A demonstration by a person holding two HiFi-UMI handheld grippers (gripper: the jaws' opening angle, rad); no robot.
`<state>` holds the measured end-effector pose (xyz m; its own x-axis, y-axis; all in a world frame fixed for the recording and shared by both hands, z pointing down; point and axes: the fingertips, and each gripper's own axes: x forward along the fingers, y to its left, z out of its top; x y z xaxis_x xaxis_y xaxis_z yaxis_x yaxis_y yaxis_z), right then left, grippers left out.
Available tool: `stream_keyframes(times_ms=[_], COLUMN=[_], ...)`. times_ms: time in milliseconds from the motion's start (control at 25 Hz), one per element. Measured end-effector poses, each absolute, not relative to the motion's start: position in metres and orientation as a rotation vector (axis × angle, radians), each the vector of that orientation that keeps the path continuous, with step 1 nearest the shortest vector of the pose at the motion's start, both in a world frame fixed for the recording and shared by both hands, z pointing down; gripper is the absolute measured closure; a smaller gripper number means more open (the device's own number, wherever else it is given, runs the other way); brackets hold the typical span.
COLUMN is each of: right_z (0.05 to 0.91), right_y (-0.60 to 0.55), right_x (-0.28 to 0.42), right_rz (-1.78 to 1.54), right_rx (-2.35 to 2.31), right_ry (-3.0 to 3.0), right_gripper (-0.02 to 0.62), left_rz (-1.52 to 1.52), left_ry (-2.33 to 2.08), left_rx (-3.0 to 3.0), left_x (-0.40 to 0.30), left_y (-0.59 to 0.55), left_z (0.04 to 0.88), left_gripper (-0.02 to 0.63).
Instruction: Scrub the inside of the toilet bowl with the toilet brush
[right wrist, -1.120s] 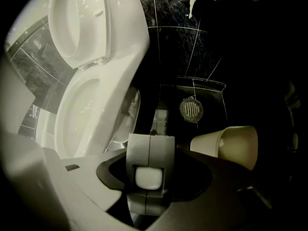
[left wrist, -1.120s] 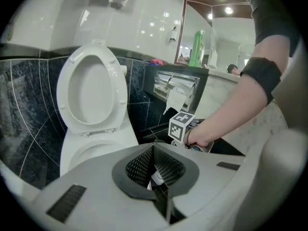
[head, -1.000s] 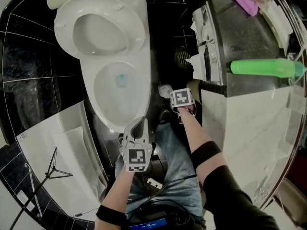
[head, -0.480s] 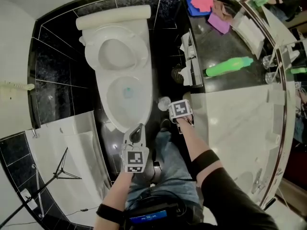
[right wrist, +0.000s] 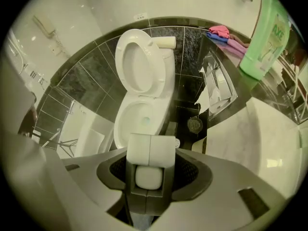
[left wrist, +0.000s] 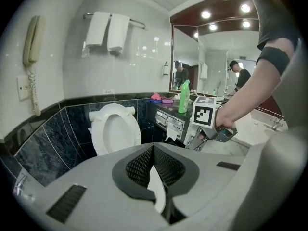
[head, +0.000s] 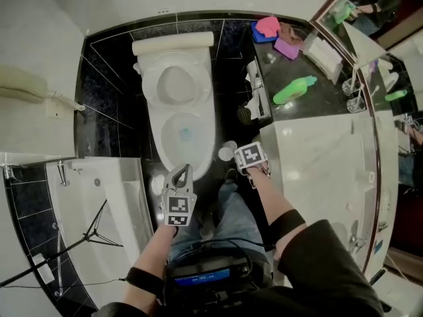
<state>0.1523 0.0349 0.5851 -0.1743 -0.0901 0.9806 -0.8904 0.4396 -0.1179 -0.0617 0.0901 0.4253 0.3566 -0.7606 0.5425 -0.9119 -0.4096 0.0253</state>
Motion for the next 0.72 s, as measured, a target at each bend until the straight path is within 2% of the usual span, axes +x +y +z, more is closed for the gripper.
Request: stream_keyframes(times_ms=[440, 720], right_z=[0.495, 0.478], right_y=[0.112, 0.148], right_x=[0.076, 0.039], right_rz=[0.770, 0.661], right_rx=[0.725, 0.539], right_ry=[-1.733, -1.780], right_gripper=[0.374, 0.374], left_rz=[0.616, 0.614], left_ry=[-1.510, -1.581], left_rx=[2.358, 2.294], left_x=[-0.115, -0.129], left_y=[0.130, 0.150], left_z=[0.361, 0.348], left_gripper=[0.607, 0.607])
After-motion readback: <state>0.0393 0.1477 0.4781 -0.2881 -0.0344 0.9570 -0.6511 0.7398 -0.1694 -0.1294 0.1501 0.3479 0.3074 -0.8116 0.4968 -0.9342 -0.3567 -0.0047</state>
